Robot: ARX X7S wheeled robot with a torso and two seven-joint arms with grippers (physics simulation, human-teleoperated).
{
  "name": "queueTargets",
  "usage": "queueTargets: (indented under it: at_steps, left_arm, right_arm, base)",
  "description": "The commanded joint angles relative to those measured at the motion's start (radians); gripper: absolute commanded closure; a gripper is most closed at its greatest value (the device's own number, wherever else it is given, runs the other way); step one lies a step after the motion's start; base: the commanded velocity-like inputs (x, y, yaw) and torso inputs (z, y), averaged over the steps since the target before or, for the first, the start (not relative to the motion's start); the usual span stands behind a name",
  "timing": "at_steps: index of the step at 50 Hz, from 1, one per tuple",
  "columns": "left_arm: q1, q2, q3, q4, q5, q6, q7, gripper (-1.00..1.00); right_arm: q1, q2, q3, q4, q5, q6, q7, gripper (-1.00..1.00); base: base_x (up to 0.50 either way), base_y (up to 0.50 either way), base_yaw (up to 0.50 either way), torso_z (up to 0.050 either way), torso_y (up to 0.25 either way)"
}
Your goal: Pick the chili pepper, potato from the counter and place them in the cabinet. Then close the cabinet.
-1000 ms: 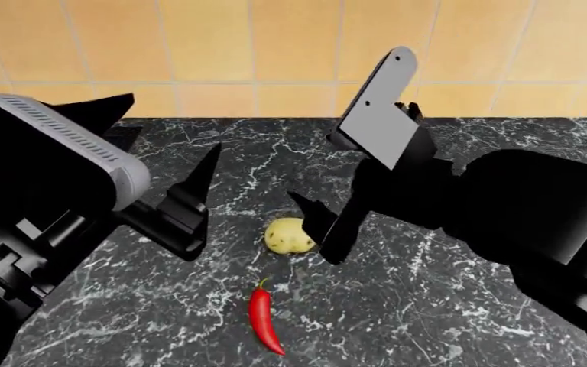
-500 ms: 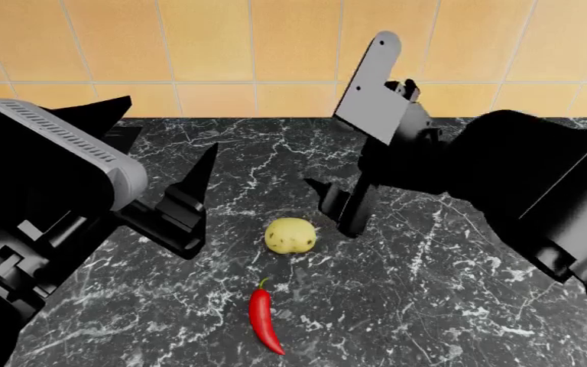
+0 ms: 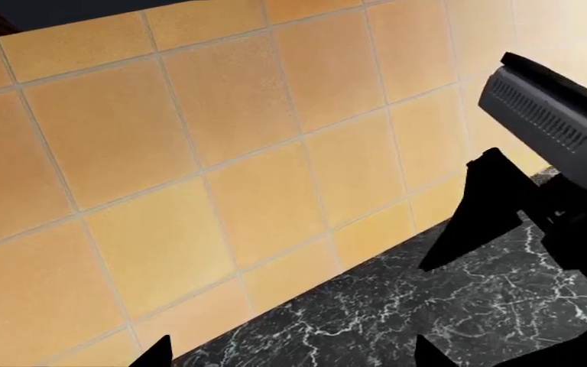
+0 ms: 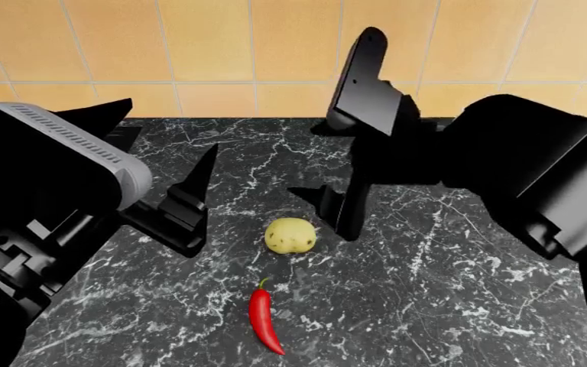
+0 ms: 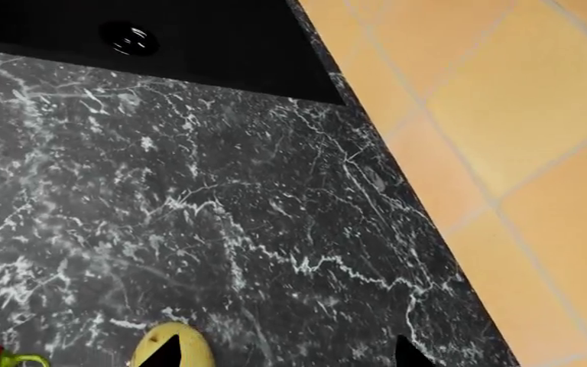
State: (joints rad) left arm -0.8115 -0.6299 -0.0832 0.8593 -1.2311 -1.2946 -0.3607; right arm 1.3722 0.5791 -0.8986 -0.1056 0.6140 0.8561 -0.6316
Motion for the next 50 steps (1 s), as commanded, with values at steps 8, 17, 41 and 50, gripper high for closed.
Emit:
queueTargets:
  at_steps: [8, 17, 41, 50]
  left_arm:
    - [0.02, -0.011, 0.021, -0.003, 0.03, 0.034, 0.015, -1.0]
    - [0.031, -0.017, 0.029, -0.005, 0.046, 0.05, 0.023, -1.0]
    - [0.041, -0.029, 0.045, -0.01, 0.053, 0.073, 0.022, -1.0]
    - [0.045, -0.033, 0.05, -0.012, 0.057, 0.081, 0.021, -1.0]
  right_arm:
    - [-0.009, -0.052, -0.128, 0.061, -0.074, -0.042, -0.067, -1.0]
    - [-0.031, -0.078, -0.163, 0.116, -0.097, -0.072, -0.082, -1.0]
    - [-0.058, -0.098, -0.251, 0.196, -0.152, -0.092, -0.109, -1.0]
    - [-0.078, -0.112, -0.271, 0.232, -0.164, -0.111, -0.113, -1.0]
  base:
    - [0.0, 0.0, 0.0, 0.044, 0.0]
    - [0.0, 0.0, 0.0, 0.043, 0.0]
    - [0.0, 0.0, 0.0, 0.042, 0.0]
    - [0.0, 0.0, 0.0, 0.04, 0.0]
